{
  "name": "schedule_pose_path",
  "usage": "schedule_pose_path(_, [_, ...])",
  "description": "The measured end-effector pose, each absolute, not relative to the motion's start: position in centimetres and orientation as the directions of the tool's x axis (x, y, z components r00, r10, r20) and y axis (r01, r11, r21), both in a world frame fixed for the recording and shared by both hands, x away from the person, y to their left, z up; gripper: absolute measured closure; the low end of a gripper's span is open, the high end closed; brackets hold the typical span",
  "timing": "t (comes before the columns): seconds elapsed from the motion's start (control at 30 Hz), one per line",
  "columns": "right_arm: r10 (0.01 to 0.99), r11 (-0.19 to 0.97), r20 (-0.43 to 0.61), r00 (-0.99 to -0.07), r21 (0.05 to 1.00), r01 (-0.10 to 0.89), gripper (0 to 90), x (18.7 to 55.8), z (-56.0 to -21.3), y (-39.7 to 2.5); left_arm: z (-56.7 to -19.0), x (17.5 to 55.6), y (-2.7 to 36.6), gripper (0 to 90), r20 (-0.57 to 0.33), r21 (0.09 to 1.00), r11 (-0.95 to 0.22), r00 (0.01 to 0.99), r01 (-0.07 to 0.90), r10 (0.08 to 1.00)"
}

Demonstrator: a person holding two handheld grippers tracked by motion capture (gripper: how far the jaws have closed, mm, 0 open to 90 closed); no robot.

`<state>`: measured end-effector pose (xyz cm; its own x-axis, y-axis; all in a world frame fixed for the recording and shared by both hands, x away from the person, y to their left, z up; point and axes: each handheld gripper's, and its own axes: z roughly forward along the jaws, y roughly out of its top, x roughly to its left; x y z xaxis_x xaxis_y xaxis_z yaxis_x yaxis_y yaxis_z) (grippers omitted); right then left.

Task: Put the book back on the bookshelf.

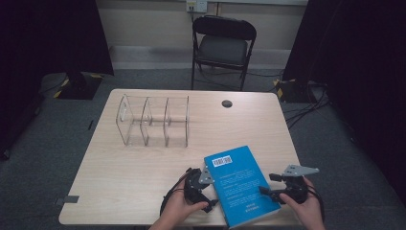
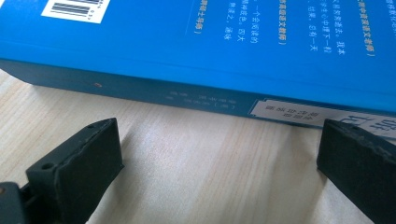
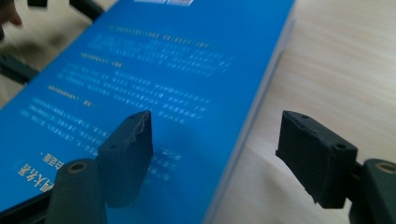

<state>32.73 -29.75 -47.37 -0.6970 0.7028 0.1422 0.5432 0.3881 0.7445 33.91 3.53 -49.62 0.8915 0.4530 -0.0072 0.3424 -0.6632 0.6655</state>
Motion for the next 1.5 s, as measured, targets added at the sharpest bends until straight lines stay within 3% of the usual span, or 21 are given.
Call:
schedule_pose_path(0.07, [0.676, 0.392, 0.175, -0.716, 0.737, 0.550, 23.2, 32.8, -47.5, -29.0, -49.7, 33.8, 3.6, 0.0, -0.012, 0.670, -0.657, 0.891, 0.344, 0.454])
schedule_pose_path(0.23, [0.637, 0.465, 0.126, -0.761, 0.724, 0.509, 13.7, 32.2, -47.2, -28.6, -49.6, 33.8, 3.7, 0.0, 0.000, 0.665, -0.666, 0.892, 0.338, 0.452])
schedule_pose_path(0.5, [0.585, 0.514, 0.106, -0.804, 0.719, 0.468, 12.9, 30.7, -47.2, -29.5, -49.9, 33.3, 3.8, 0.1, 0.002, 0.692, -0.629, 0.870, 0.354, 0.492])
schedule_pose_path(0.9, [0.697, 0.458, 0.059, -0.714, 0.730, 0.507, 16.1, 30.5, -47.2, -27.8, -49.6, 33.8, 3.5, 0.0, -0.005, 0.665, -0.652, 0.875, 0.365, 0.485])
schedule_pose_path(1.23, [0.817, 0.326, 0.064, -0.573, 0.769, 0.550, 20.7, 33.5, -47.7, -26.7, -49.6, 37.0, 2.9, 0.0, -0.009, 0.663, -0.649, 0.872, 0.372, 0.490])
schedule_pose_path(1.37, [0.828, 0.230, 0.165, -0.536, 0.772, 0.593, 20.4, 36.0, -48.3, -26.7, -49.5, 38.3, 2.9, 0.0, -0.015, 0.655, -0.650, 0.866, 0.386, 0.499])
schedule_pose_path(1.43, [0.810, 0.221, 0.198, -0.552, 0.769, 0.600, 20.4, 36.4, -48.5, -27.1, -49.4, 37.9, 3.3, 3.9, -0.015, 0.666, -0.644, 0.869, 0.377, 0.494])
schedule_pose_path(1.5, [0.804, 0.223, 0.201, -0.559, 0.770, 0.598, 20.4, 36.3, -48.5, -27.3, -49.4, 37.6, 3.4, 17.1, -0.022, 0.685, -0.629, 0.874, 0.366, 0.485])
